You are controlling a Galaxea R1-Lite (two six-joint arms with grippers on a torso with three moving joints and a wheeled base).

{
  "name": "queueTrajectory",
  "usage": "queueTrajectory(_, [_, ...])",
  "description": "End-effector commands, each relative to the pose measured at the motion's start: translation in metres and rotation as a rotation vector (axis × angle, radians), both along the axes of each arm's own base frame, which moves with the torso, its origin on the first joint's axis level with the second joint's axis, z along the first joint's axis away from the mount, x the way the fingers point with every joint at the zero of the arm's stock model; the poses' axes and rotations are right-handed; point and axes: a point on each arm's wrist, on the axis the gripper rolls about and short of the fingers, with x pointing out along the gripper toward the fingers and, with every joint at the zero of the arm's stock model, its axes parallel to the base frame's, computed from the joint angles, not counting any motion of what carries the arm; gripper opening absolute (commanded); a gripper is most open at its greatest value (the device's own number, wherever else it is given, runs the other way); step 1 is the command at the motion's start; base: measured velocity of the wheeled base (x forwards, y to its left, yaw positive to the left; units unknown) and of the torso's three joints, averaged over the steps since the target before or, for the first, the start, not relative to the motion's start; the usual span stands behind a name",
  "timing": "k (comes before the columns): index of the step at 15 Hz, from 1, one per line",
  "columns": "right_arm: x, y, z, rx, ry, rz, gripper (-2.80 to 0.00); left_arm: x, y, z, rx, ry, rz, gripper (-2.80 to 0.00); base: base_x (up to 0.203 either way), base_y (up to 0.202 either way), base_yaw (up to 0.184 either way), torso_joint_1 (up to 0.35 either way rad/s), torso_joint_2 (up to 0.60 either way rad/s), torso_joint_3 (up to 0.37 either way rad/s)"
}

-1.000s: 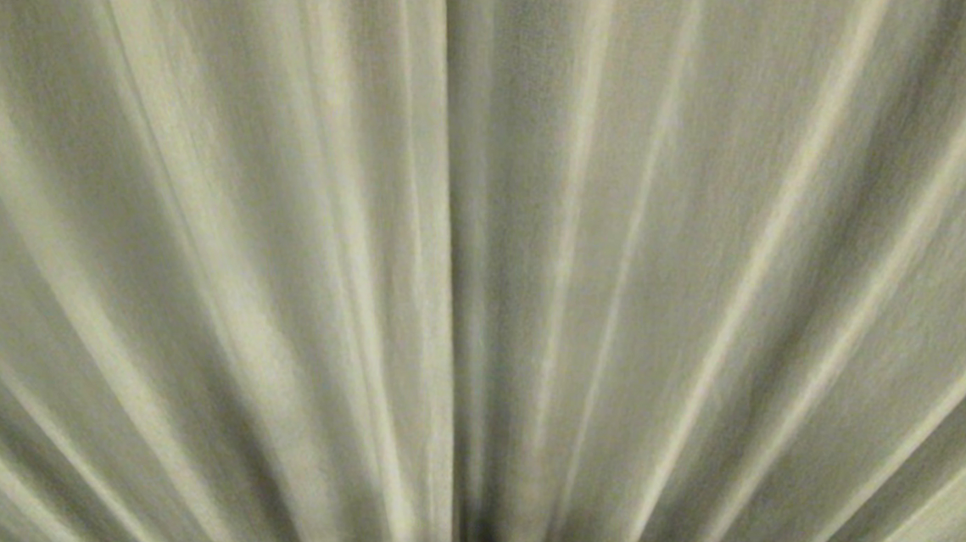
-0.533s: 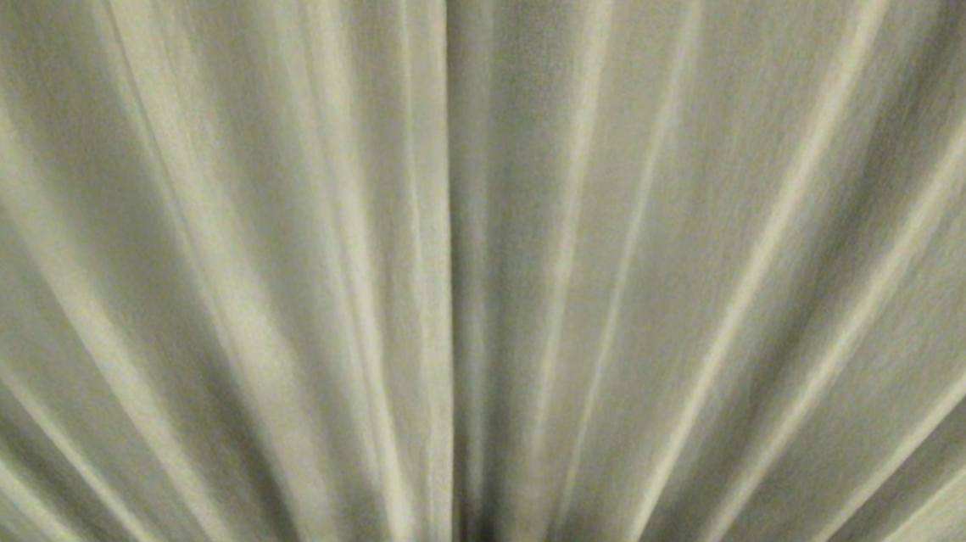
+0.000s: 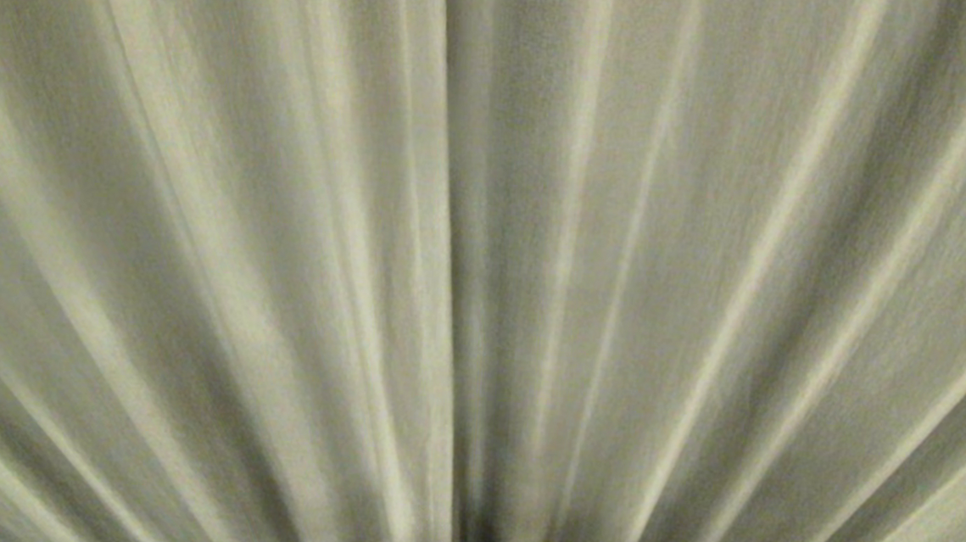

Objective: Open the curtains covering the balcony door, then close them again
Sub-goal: Pull the outer curtains open on both sides

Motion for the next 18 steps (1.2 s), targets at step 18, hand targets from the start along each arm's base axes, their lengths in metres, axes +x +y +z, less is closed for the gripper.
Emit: queueTrajectory(18, [0.000, 0.000, 0.000, -0.001, 0.002, 0.001, -2.80, 0.141, -0.036, 0.138, 0.003, 0.534, -0.555, -2.80, 0.000, 0.000, 0.000, 0.000, 0.00, 0.000])
